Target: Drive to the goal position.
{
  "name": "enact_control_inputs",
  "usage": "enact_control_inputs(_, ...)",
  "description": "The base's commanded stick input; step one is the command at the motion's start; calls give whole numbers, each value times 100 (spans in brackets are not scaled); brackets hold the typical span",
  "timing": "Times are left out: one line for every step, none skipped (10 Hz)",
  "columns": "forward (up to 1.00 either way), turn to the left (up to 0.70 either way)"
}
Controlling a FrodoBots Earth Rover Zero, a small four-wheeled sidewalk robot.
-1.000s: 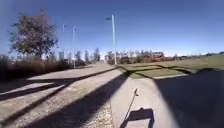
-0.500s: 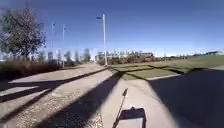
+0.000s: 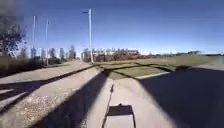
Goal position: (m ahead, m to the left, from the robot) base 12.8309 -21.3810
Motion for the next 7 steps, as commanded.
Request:
enact_control_inputs(0, -70)
enact_control_inputs(0, -70)
enact_control_inputs(0, -70)
enact_control_inputs(0, -70)
enact_control_inputs(0, -70)
enact_control_inputs(0, -70)
enact_control_inputs(0, -70)
